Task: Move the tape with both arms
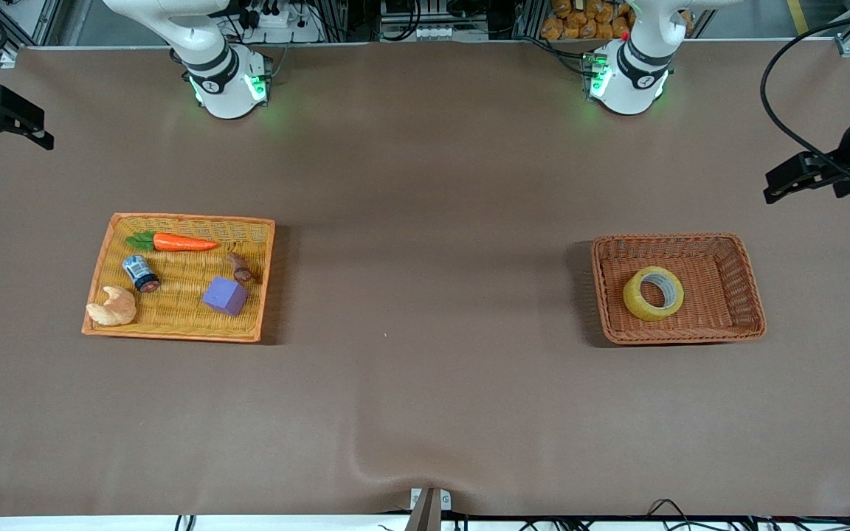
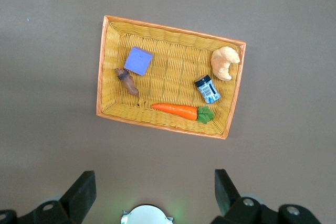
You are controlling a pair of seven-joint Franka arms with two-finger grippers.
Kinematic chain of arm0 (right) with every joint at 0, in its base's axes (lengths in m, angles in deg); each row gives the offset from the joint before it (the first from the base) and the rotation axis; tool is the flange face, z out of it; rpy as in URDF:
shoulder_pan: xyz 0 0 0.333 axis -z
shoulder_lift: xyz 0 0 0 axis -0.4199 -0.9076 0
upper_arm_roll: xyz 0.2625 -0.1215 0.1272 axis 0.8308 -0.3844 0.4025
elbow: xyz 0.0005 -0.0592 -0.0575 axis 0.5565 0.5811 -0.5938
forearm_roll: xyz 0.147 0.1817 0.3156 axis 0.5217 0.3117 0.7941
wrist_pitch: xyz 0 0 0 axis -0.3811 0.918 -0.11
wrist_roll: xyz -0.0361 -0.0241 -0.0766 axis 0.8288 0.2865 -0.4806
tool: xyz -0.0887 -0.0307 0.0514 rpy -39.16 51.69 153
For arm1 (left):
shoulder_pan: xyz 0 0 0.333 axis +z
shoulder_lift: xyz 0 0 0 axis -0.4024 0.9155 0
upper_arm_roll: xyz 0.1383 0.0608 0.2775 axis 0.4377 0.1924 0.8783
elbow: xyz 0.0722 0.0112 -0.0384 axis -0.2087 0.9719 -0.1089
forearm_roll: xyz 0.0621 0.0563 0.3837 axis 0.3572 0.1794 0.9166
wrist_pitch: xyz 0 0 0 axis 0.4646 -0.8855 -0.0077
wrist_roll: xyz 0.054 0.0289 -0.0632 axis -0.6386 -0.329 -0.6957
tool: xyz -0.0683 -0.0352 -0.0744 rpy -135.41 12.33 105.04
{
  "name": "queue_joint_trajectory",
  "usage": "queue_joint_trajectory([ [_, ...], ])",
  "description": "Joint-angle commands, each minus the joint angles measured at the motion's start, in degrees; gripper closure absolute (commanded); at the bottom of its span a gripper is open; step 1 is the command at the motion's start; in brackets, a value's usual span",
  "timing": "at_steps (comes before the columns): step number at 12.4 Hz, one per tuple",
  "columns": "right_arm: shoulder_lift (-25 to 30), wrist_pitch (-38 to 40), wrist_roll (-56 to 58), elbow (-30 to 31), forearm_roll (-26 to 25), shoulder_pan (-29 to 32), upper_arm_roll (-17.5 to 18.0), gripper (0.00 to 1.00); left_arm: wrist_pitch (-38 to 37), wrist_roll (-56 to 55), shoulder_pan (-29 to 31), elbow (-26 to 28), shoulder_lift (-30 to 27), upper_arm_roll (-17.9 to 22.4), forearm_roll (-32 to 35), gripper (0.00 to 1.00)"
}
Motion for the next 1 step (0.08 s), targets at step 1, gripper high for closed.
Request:
queue_joint_trajectory([
  [1, 0.2, 0.1, 0.7, 0.0, -1.1, 1.0, 0.4, 0.00, -0.2, -0.4, 0.3, 0.0, -0.7, 0.2, -1.2, 0.00],
])
